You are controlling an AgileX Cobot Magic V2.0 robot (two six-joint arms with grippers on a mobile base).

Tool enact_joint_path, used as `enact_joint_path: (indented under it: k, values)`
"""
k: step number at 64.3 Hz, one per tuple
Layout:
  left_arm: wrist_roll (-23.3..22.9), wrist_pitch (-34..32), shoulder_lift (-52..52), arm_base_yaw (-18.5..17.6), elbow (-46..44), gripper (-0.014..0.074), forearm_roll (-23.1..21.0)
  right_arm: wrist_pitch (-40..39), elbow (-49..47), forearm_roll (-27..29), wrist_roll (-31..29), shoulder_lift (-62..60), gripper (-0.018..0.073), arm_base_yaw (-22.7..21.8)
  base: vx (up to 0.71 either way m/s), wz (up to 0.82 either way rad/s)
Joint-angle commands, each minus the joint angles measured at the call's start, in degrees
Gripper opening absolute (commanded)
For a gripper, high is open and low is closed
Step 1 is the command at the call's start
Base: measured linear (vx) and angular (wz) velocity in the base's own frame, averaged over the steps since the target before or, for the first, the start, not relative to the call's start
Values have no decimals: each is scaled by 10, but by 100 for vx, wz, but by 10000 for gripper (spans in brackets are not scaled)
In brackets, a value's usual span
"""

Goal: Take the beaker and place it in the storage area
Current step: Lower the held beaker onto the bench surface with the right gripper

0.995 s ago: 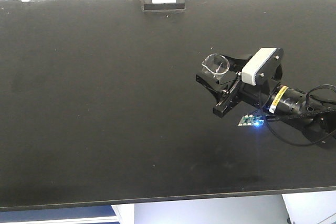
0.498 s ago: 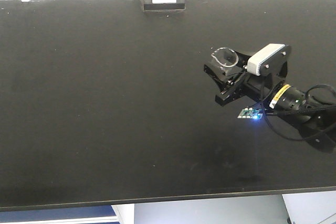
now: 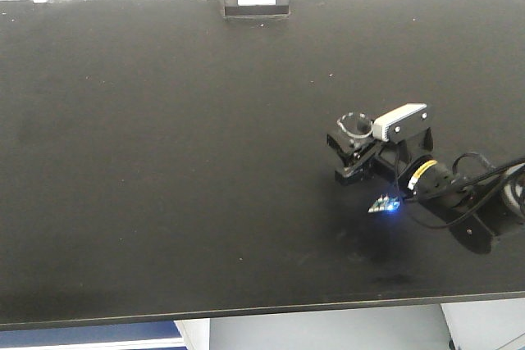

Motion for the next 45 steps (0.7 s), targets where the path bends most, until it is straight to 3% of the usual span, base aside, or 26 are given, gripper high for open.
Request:
enact_joint_path:
  k: [1, 29, 45]
  values:
    - [-4, -52, -3, 0, -12, -6, -5, -121, -11, 6, -13, -10, 244, 0, 0, 0]
    - [-4, -52, -3, 0, -12, -6, -5, -121, -11, 11, -35, 31, 250, 0, 0, 0]
    - [-4, -52, -3, 0, -12, -6, -5, -121, -10, 29, -35, 43, 361, 0, 0, 0]
